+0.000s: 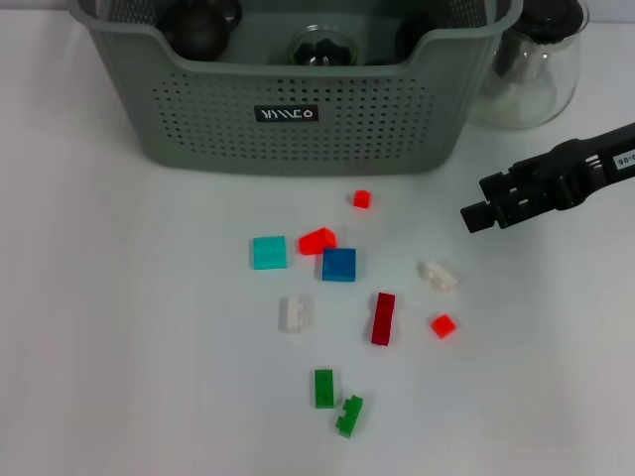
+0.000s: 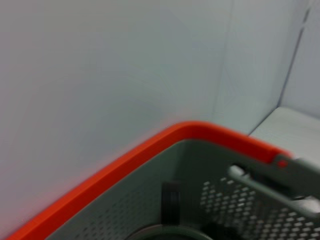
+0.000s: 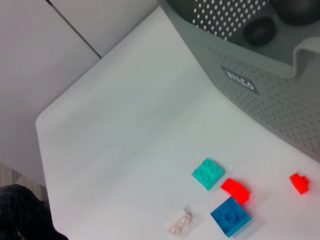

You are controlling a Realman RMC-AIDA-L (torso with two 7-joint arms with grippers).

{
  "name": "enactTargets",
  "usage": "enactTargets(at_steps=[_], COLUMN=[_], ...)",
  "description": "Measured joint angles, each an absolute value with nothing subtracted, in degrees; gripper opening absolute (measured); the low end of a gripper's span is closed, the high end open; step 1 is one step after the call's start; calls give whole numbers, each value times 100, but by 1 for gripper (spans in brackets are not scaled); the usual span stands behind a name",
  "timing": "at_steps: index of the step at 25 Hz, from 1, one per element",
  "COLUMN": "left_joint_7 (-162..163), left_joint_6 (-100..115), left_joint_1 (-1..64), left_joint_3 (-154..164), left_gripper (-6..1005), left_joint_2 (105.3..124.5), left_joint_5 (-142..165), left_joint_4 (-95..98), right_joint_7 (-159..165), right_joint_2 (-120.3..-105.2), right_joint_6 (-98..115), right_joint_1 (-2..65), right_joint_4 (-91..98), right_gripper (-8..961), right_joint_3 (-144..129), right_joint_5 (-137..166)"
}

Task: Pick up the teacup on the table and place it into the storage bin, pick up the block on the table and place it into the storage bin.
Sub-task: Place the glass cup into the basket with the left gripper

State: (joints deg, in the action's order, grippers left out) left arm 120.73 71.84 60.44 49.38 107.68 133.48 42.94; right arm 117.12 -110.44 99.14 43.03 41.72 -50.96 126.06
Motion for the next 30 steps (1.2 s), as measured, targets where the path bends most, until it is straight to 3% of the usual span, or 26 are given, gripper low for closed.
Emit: enactTargets(at_steps=[14, 22, 30], left_joint_7=[12042, 12052, 12032], left_joint_6=[5201, 4780, 4489], left_joint_1=[6064, 6088, 6099], left_joint_3=[5967, 6091, 6269], left_gripper=[35, 35, 35], left_joint_2=[11462, 11738, 11883], left_joint_5=[13678, 14067, 14203], left_joint_4=[3531, 3470, 3459], right_joint_7=[11659, 11647, 11645], right_joint_2=[-11120, -11118, -11127], right_joint_6=[9739, 9722, 9705], right_joint_1=[4445, 4467, 4452], right_joint_4=[4038, 4021, 4016], right_gripper=[925, 925, 925], right_joint_3=[-5112, -5128, -5142], right_joint_5=[12944, 12947, 12947])
